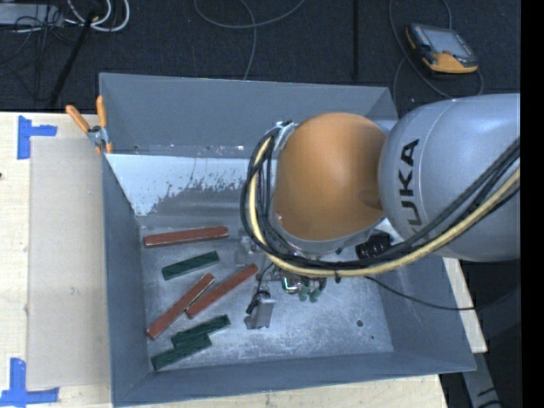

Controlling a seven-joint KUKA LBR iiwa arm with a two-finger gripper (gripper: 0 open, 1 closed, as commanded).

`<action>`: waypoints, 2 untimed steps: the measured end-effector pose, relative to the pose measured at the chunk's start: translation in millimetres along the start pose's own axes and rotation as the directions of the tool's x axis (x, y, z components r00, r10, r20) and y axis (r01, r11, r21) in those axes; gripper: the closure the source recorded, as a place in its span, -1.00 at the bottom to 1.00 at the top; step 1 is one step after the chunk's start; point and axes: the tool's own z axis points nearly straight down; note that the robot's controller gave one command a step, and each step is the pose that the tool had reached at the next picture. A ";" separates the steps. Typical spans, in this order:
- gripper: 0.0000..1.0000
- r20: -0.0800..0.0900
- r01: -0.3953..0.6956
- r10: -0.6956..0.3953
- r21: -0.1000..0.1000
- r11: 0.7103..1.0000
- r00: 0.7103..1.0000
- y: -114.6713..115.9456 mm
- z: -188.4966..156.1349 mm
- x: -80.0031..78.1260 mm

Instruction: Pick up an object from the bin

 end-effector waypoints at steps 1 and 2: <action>-1.00 0.008 0.455 -0.455 0.002 0.890 0.890 53.7 160.8 -3.6; -1.00 0.008 0.702 -0.702 0.005 0.712 0.712 55.5 129.0 7.0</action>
Offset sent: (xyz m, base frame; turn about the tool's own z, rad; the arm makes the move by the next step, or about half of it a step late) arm 0.0023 0.0533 -0.1590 -0.4742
